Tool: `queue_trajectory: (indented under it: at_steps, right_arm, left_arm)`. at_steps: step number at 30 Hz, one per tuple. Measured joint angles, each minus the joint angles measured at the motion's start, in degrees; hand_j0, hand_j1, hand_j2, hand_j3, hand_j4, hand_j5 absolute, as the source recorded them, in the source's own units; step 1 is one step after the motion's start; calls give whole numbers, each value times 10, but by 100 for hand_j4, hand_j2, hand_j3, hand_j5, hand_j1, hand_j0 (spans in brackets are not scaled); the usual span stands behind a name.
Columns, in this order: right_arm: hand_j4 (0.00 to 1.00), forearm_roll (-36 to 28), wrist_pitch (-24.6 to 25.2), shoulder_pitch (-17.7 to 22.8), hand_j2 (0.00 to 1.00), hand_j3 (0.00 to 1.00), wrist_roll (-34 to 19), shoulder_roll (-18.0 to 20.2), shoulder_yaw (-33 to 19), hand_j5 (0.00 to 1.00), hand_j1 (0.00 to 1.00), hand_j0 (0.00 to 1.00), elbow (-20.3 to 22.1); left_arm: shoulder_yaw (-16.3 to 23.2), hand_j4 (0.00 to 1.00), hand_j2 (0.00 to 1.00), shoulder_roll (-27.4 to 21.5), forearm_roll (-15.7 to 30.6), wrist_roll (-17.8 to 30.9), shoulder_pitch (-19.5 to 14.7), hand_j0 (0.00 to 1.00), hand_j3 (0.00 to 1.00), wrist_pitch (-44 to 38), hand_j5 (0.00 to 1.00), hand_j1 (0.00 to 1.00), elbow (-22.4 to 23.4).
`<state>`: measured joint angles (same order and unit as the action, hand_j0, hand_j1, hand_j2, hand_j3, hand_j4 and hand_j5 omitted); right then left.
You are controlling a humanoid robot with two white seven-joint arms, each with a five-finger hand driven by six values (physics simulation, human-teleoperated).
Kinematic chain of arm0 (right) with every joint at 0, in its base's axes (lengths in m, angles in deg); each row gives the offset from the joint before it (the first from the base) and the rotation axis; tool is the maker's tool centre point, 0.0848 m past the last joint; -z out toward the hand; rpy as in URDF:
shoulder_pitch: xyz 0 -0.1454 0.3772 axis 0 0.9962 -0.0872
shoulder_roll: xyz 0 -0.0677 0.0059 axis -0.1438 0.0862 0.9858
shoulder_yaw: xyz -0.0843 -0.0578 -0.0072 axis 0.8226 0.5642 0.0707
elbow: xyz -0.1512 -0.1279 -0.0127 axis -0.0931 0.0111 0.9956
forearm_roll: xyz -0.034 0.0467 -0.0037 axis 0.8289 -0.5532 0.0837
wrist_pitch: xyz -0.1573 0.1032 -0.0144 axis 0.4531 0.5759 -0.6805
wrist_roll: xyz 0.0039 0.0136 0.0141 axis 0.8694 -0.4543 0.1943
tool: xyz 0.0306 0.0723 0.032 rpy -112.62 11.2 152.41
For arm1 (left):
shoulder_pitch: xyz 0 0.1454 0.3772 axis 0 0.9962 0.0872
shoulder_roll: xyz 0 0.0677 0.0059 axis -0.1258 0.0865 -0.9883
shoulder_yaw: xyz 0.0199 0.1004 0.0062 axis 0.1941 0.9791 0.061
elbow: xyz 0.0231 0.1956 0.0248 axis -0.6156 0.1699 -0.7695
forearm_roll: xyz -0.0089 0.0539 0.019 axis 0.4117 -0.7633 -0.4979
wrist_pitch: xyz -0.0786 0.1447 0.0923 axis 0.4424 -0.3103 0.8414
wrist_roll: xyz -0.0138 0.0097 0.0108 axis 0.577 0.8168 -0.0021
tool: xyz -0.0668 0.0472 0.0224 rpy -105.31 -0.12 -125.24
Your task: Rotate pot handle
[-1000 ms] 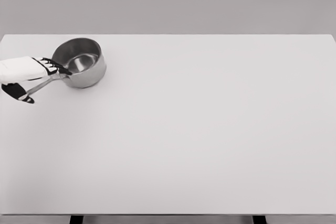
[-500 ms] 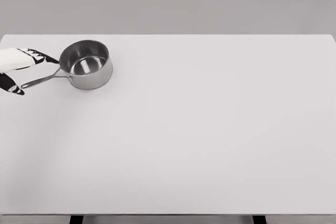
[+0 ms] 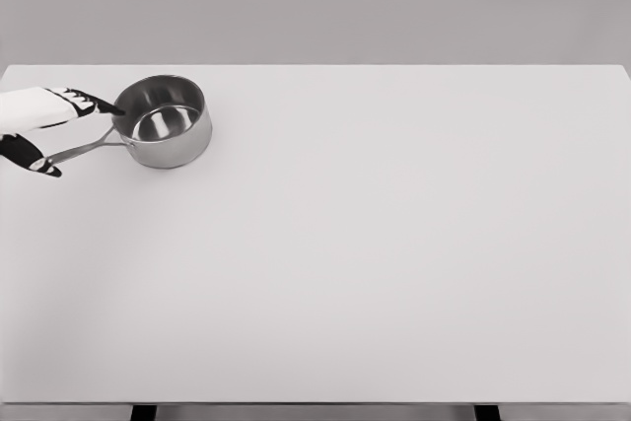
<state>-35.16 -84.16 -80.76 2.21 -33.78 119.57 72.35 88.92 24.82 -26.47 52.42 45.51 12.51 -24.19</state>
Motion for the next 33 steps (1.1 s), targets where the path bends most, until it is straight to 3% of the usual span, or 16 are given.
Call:
queue_trajectory:
  at_steps: [22,29,33]
  right_arm:
    - [100,0,0,0,100,100,0,0,0,100,100,100,0]
    - [100,0,0,0,100,100,0,0,0,100,100,100,0]
    - [100,0,0,0,100,100,0,0,0,100,100,100,0]
  left_arm:
    - [-2,100,100,35,-12,0,-12,100,100,0,100,100,45]
    - [-1,100,100,56,-40,0,-27,100,100,0,100,100,81]
    - [-1,100,100,63,-45,0,-54,100,100,0,100,100,105]
